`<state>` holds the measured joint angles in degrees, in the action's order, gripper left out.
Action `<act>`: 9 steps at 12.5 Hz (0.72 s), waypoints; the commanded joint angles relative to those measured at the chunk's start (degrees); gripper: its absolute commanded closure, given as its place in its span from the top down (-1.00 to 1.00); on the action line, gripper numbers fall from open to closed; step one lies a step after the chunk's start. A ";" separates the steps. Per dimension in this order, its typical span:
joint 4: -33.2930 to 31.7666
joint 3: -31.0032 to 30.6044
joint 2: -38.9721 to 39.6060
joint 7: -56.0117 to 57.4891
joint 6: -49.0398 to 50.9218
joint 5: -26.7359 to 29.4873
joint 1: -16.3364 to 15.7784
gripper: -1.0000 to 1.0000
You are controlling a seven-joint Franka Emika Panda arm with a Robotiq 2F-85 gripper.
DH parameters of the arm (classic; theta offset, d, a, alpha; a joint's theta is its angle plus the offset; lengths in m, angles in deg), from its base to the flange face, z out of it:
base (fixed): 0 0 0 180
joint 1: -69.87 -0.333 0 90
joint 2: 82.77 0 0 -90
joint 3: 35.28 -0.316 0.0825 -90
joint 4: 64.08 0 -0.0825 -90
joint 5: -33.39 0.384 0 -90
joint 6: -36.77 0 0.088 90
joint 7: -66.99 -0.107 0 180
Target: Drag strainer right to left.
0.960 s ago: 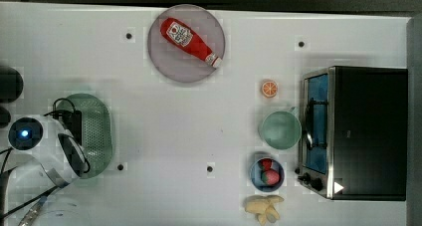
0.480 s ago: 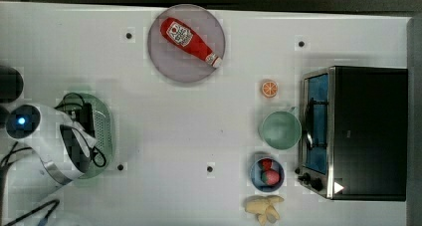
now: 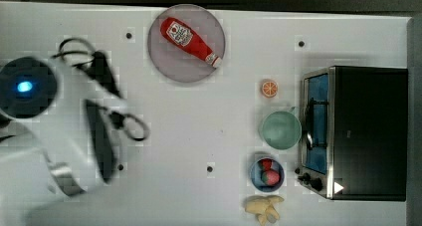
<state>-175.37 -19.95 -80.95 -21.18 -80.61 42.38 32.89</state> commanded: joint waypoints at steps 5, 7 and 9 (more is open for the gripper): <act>-0.89 18.32 -15.16 39.58 15.86 -15.49 5.55 1.00; -0.97 19.65 -17.50 39.66 17.72 -17.77 5.56 1.00; -1.00 19.63 -17.88 39.64 18.30 -17.77 5.53 1.00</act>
<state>-174.81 3.55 -100.15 13.89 -62.95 24.12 42.78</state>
